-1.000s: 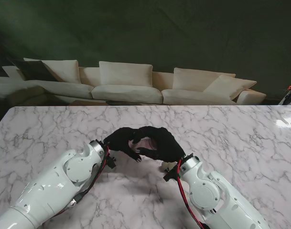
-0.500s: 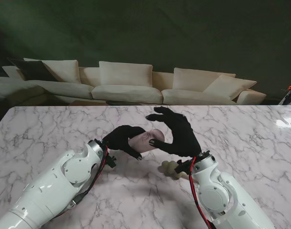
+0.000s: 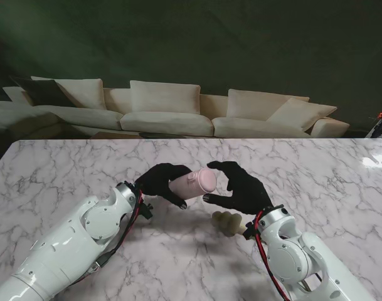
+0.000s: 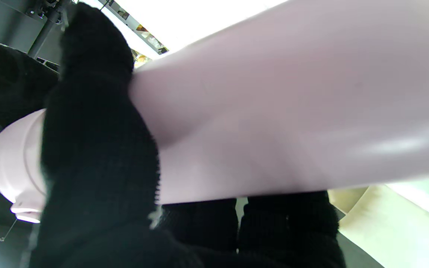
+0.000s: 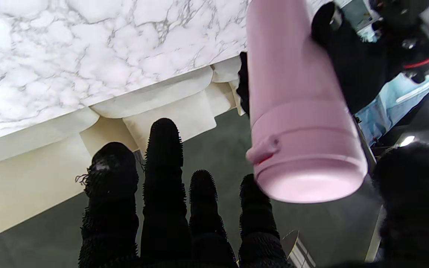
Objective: Clean the thermos with cup brush
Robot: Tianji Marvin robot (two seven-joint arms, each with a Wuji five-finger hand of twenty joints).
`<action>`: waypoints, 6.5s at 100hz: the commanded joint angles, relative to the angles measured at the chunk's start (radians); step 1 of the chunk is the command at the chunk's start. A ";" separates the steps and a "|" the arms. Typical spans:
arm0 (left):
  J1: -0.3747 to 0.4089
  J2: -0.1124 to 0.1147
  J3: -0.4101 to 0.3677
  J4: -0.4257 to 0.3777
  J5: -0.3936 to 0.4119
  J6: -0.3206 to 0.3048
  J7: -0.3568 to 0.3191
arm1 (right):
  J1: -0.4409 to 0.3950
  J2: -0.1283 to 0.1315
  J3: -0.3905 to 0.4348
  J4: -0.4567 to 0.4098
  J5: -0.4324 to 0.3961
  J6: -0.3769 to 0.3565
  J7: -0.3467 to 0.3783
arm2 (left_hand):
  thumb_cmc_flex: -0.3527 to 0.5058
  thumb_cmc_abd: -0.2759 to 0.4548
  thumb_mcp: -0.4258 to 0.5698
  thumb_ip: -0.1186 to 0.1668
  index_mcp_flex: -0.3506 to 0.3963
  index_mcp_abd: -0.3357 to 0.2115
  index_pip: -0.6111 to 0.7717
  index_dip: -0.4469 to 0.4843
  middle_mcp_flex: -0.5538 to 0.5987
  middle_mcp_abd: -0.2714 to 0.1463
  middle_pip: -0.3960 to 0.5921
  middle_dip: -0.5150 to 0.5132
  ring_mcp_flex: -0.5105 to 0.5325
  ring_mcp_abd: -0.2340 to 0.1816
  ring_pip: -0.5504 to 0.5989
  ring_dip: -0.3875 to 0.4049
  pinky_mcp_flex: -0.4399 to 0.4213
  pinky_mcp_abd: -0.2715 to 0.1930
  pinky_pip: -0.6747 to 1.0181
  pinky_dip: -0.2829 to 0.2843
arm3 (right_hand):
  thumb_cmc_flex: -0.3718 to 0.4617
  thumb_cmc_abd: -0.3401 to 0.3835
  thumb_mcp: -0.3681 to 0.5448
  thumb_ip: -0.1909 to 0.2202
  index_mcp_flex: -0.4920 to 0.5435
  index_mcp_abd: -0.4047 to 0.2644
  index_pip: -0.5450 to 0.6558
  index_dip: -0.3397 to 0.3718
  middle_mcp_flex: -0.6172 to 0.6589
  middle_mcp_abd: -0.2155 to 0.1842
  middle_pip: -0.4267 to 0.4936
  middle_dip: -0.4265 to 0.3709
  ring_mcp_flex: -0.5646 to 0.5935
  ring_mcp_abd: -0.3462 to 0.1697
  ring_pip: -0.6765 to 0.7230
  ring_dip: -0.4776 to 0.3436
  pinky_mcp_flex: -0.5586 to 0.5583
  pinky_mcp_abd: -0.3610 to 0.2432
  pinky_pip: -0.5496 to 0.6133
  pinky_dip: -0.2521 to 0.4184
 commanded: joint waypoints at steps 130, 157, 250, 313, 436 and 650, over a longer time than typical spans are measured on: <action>0.008 -0.003 -0.002 -0.038 -0.016 0.022 -0.026 | 0.043 -0.067 -0.006 0.121 0.145 -0.372 -0.244 | 0.244 0.488 0.463 0.005 0.085 -0.128 0.124 0.036 0.027 -0.072 0.055 0.005 0.076 -0.080 0.153 0.046 0.041 -0.149 0.100 0.039 | 0.029 0.031 0.030 0.021 0.023 -0.068 0.104 -0.031 -0.029 -0.112 -0.188 -0.089 -0.396 -0.103 -0.659 -0.440 -0.532 -0.097 -0.651 -0.270; 0.016 0.001 -0.015 -0.056 -0.009 0.014 -0.029 | -0.008 -0.028 0.020 0.048 0.040 -0.139 -0.115 | 0.244 0.490 0.462 0.005 0.084 -0.128 0.124 0.036 0.026 -0.072 0.055 0.005 0.075 -0.081 0.153 0.046 0.040 -0.150 0.100 0.039 | -0.102 -0.054 0.051 0.010 -0.055 0.050 -0.001 -0.037 -0.085 -0.019 -0.117 -0.084 -0.190 0.004 -0.375 -0.214 -0.244 -0.072 -0.312 -0.125; -0.002 0.002 0.011 -0.048 -0.031 0.039 -0.057 | 0.073 -0.013 -0.067 0.099 0.095 -0.296 -0.018 | 0.244 0.492 0.463 0.005 0.085 -0.125 0.122 0.037 0.025 -0.069 0.057 0.004 0.075 -0.078 0.155 0.047 0.040 -0.148 0.104 0.040 | 0.659 -0.217 0.730 -0.053 0.442 -0.256 0.348 0.127 0.069 -0.181 0.059 -0.006 -0.134 -0.160 -0.167 -0.108 -0.120 -0.251 -0.181 -0.113; -0.007 0.007 0.011 -0.039 -0.009 0.056 -0.068 | 0.012 -0.027 0.056 0.033 0.038 -0.369 -0.136 | 0.244 0.491 0.465 0.004 0.086 -0.124 0.121 0.036 0.025 -0.068 0.058 0.004 0.077 -0.078 0.159 0.049 0.041 -0.148 0.106 0.041 | 0.701 -0.201 0.617 -0.160 0.554 -0.206 0.384 0.123 0.257 -0.155 0.177 0.171 0.003 -0.129 0.189 0.054 0.051 -0.318 0.029 0.101; 0.033 0.023 -0.031 -0.069 0.044 0.027 -0.073 | 0.308 0.050 -0.012 0.607 -0.236 -0.055 -0.004 | 0.244 0.501 0.462 0.003 0.078 -0.121 0.113 0.038 0.017 -0.067 0.060 0.000 0.070 -0.080 0.159 0.050 0.036 -0.146 0.104 0.042 | 0.673 -0.022 0.453 -0.115 0.484 -0.170 0.344 -0.016 0.295 -0.147 0.128 0.170 0.015 -0.144 0.098 0.035 0.006 -0.267 -0.008 0.034; 0.042 0.033 -0.059 -0.094 0.036 0.049 -0.110 | -0.244 0.031 0.208 0.132 -0.393 0.003 -0.146 | 0.244 0.516 0.456 0.006 0.073 -0.122 0.103 0.038 0.002 -0.075 0.067 -0.018 0.065 -0.088 0.160 0.051 0.033 -0.151 0.101 0.041 | 0.079 0.024 -0.069 0.028 0.055 0.008 0.032 -0.048 -0.016 -0.051 -0.108 -0.075 -0.324 -0.044 -0.592 -0.339 -0.495 -0.037 -0.575 -0.177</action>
